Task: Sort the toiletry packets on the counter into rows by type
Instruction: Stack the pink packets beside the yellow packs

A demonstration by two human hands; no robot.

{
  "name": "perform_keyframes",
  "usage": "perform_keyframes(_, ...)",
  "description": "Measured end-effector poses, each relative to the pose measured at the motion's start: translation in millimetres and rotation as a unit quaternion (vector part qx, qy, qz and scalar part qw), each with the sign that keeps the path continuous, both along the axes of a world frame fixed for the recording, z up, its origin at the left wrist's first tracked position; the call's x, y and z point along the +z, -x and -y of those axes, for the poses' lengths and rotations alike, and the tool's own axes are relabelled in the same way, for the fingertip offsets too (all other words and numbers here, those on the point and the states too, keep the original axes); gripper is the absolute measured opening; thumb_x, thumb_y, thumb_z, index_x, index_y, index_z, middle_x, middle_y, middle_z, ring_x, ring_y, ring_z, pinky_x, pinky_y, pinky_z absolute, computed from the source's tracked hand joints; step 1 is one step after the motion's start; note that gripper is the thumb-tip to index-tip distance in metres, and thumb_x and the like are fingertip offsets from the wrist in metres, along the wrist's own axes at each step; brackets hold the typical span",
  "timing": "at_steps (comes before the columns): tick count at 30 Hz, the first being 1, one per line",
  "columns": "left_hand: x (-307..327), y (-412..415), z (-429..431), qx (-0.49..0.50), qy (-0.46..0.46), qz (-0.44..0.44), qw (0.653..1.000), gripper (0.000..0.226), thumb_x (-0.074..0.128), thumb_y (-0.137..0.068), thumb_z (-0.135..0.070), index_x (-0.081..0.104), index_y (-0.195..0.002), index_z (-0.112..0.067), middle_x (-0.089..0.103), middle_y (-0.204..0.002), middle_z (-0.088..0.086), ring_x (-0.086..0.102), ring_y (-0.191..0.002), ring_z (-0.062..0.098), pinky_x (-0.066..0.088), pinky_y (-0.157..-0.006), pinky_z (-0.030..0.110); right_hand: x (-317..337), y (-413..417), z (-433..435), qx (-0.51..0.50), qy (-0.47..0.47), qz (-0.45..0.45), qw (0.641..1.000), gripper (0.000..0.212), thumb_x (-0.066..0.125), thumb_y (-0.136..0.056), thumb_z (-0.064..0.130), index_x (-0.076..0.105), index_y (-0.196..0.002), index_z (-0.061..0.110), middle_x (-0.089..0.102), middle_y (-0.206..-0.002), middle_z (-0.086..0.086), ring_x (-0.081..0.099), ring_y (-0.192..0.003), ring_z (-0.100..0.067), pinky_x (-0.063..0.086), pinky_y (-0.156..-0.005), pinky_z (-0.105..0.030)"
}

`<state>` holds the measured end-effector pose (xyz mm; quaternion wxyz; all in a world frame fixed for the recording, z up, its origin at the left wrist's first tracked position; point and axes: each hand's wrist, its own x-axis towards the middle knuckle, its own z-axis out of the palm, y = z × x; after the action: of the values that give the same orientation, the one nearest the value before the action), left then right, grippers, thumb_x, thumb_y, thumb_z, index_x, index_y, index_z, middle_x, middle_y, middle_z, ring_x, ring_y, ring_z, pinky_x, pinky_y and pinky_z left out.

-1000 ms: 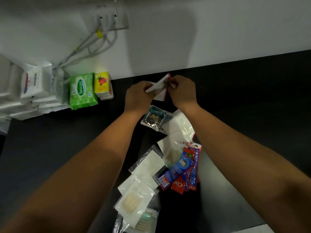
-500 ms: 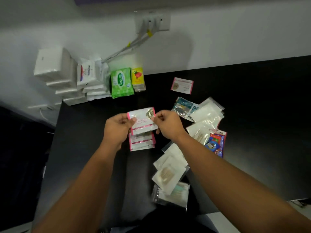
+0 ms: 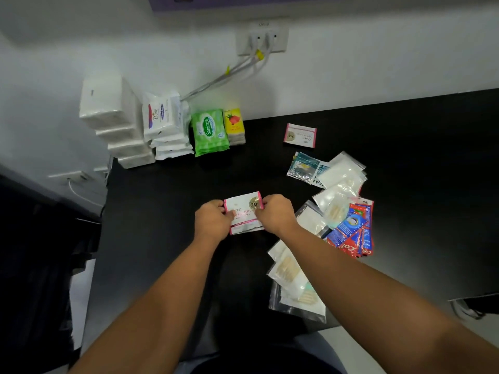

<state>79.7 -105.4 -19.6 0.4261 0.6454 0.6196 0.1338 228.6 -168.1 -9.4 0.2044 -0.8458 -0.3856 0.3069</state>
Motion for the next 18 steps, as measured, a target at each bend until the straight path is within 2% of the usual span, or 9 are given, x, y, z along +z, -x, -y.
perform_keyframes(2,3,-2,1,-0.006,0.011,0.006,1.000,0.049,0.075,-0.088,-0.018,0.060,-0.134,-0.009,0.068,-0.123,0.005,0.066,-0.107,0.018,0.054,-0.088,0.027,-1,4,1,-0.017,0.009,0.000,1.000,0.017,0.064,-0.090,0.019,0.072,-0.097,0.006,0.072,-0.088,-0.009,0.068,-0.078,-0.024,0.058,-0.068,-0.034)
perform_keyframes(4,2,0,0,-0.013,0.013,0.005,1.000,0.046,0.076,-0.087,-0.018,0.062,-0.130,-0.010,0.069,-0.120,0.005,0.067,-0.098,0.014,0.053,-0.077,0.020,-1,6,3,-0.035,0.012,0.005,0.999,0.018,0.066,-0.091,0.023,0.071,-0.097,0.007,0.072,-0.087,-0.009,0.069,-0.078,-0.024,0.059,-0.070,-0.035)
perform_keyframes(6,0,3,-1,-0.030,0.001,-0.005,1.000,0.043,0.077,-0.086,-0.020,0.064,-0.126,-0.010,0.070,-0.118,0.005,0.063,-0.089,0.009,0.046,-0.066,0.012,0,5,3,-0.044,0.018,0.008,0.999,0.021,0.068,-0.090,0.028,0.071,-0.094,0.007,0.072,-0.087,-0.009,0.069,-0.081,-0.025,0.059,-0.073,-0.037)
perform_keyframes(8,-1,4,-3,-0.068,-0.049,-0.049,0.995,0.050,0.079,-0.084,-0.026,0.062,-0.128,-0.011,0.065,-0.124,0.006,0.061,-0.097,0.012,0.049,-0.077,0.019,2,4,3,-0.054,0.021,0.010,0.998,0.022,0.069,-0.089,0.030,0.069,-0.092,0.008,0.071,-0.085,-0.009,0.069,-0.080,-0.024,0.059,-0.072,-0.036)
perform_keyframes(10,-2,4,-5,-0.137,-0.118,-0.081,0.980,0.072,0.082,-0.077,-0.042,0.054,-0.137,-0.015,0.052,-0.135,0.006,0.052,-0.118,0.021,0.046,-0.098,0.032,3,3,4,-0.063,0.013,0.007,0.998,0.021,0.069,-0.089,0.030,0.067,-0.092,0.010,0.071,-0.083,-0.008,0.068,-0.078,-0.023,0.058,-0.070,-0.035)
perform_keyframes(12,1,1,-7,-0.249,-0.133,-0.083,0.956,0.106,0.085,-0.061,-0.059,0.039,-0.148,-0.022,0.039,-0.146,0.000,0.034,-0.132,0.023,0.035,-0.110,0.039,4,2,6,-0.062,0.004,0.002,0.998,0.018,0.069,-0.089,0.028,0.069,-0.093,0.010,0.071,-0.083,-0.008,0.068,-0.078,-0.023,0.057,-0.070,-0.033)
perform_keyframes(14,0,-1,-7,-0.379,-0.130,-0.125,0.908,0.131,0.083,-0.047,-0.070,0.020,-0.155,-0.028,0.023,-0.156,-0.005,0.019,-0.142,0.021,0.022,-0.116,0.043,4,2,9,-0.049,0.000,-0.004,0.999,0.016,0.067,-0.089,0.025,0.072,-0.094,0.010,0.072,-0.086,-0.008,0.069,-0.081,-0.024,0.057,-0.072,-0.034)
perform_keyframes(16,-7,-1,-6,-0.443,-0.150,-0.169,0.867,0.137,0.080,-0.047,-0.071,0.010,-0.156,-0.029,0.017,-0.160,-0.006,0.013,-0.146,0.021,0.014,-0.118,0.045,4,2,13,-0.029,-0.004,-0.002,1.000,0.017,0.068,-0.089,0.022,0.073,-0.098,0.009,0.073,-0.090,-0.009,0.069,-0.086,-0.025,0.057,-0.077,-0.035)
perform_keyframes(18,-13,-2,-5,-0.430,-0.173,-0.174,0.869,0.129,0.078,-0.052,-0.070,0.014,-0.155,-0.028,0.023,-0.158,-0.007,0.019,-0.143,0.019,0.016,-0.116,0.042,2,1,16,-0.018,-0.015,-0.005,1.000,0.016,0.068,-0.088,0.019,0.073,-0.100,0.009,0.073,-0.093,-0.009,0.068,-0.088,-0.025,0.057,-0.080,-0.035)
